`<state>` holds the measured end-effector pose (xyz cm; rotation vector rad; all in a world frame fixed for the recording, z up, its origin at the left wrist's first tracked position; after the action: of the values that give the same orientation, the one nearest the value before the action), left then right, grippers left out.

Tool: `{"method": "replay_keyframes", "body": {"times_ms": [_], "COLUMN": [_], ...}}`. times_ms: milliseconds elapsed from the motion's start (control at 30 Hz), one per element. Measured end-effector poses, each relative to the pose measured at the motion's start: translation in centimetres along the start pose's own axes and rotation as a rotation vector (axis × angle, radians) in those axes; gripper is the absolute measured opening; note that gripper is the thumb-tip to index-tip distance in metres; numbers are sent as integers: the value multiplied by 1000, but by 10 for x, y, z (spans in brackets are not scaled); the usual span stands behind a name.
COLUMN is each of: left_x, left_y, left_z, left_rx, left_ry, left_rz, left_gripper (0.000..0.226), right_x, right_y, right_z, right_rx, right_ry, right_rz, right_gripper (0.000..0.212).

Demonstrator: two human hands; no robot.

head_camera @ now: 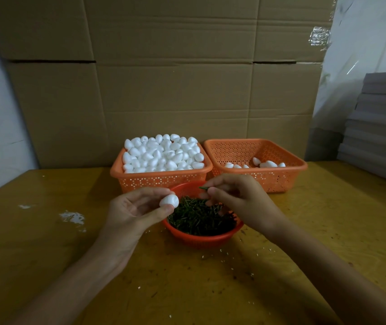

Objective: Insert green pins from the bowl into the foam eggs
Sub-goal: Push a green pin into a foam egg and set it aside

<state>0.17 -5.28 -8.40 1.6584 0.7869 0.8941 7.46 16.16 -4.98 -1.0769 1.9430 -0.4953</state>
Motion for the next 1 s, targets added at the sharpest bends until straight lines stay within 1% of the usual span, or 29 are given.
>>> {"method": "replay_keyframes", "body": {"times_ms": [100,200,300,467,533,667,833,1000], "left_x": [2,2,3,2,2,3,5,8], "left_y": [0,0,0,1,1,3,3,6], "left_z": [1,1,1,0,0,2,3,3], "left_rx": [-5,-4,0,1,5,18,5,-1], "left_ry": [-11,-13,-28,-31,-36,-48,-50,-83], "left_rz": [-8,12,20,12,17,-3,48,95], "left_gripper": [41,42,42,45,44,50,44,45], "right_x": [2,-1,-5,-1,1,6,13,20], "right_y": [4,4,3,1,0,0,1,-1], "right_z": [1,1,0,1,1,1,2,7], "right_rx": [45,32,14,9,0,-13,-43,-104], "right_ry": [8,47,83,55,41,-20,-50,-43], "right_rz": [-71,-58,7,-18,-35,-19,94,306], "right_gripper": [10,8,6,3,4,7,9,12]}}
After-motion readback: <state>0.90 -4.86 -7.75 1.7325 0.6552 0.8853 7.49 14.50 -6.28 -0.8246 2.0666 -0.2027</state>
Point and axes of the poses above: each hand's wrist, its own z-axis away from the middle knuckle, its own x-axis out of the palm, y = z × x, the point moved 8 cm from there along -z, towards the middle knuckle, and after that the axes turned 11 degrees about -x, right-handed, at the moved point
